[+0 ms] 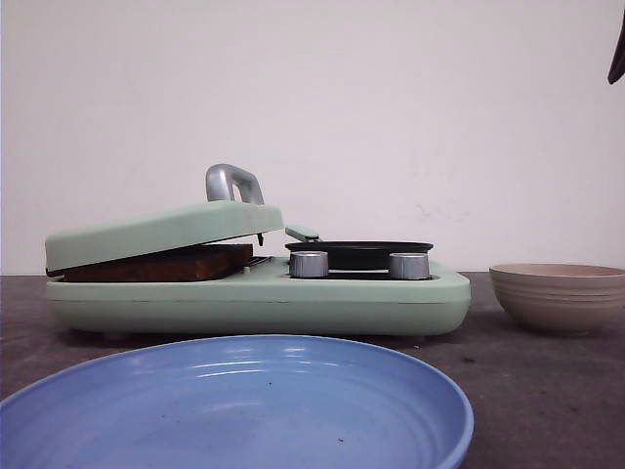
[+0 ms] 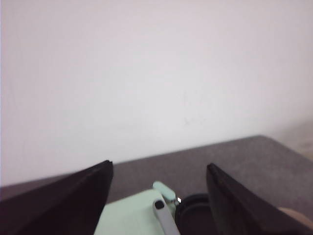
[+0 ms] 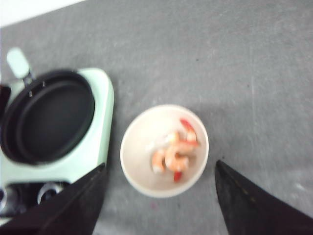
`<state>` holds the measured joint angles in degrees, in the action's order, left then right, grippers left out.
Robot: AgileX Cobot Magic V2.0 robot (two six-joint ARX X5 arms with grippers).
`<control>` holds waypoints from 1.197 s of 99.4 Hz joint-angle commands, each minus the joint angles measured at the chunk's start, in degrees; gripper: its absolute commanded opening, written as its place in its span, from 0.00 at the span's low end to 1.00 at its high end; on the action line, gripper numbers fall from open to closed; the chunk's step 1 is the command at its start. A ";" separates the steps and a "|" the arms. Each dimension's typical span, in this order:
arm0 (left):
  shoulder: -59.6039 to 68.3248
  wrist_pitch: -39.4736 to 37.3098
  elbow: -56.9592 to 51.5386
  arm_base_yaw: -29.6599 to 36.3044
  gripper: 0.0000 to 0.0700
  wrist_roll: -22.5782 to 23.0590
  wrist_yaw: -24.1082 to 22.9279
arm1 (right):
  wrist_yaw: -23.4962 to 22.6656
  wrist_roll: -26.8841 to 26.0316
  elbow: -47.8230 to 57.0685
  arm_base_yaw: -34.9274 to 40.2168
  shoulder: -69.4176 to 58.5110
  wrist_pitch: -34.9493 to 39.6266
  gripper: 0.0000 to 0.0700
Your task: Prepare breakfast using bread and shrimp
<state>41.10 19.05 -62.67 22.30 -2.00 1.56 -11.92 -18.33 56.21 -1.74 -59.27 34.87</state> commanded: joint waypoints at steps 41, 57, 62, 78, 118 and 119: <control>-3.43 -0.66 2.95 0.20 0.50 0.90 0.35 | -10.95 0.52 1.55 -5.18 -19.67 5.14 0.63; -3.41 -0.66 2.97 0.20 0.50 0.90 0.39 | -12.07 0.26 1.55 -4.35 -24.00 4.98 0.63; -3.41 -0.68 2.97 0.20 0.50 0.90 0.39 | -12.07 0.26 1.55 -4.31 -25.57 4.87 0.63; -3.39 -0.63 2.97 0.20 0.50 0.92 0.39 | -12.41 -0.63 1.55 -3.52 -29.22 3.65 0.67; -3.30 -0.63 2.97 0.20 0.50 0.90 0.39 | -13.57 -4.24 1.27 -0.31 -32.92 -2.45 0.69; -3.30 -0.63 2.97 0.20 0.50 0.92 0.39 | -13.55 -4.24 1.25 -0.26 -32.94 -2.47 0.69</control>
<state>37.50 19.07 -59.11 22.30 -2.00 1.74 -25.41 -21.15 57.17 -2.44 -90.70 32.77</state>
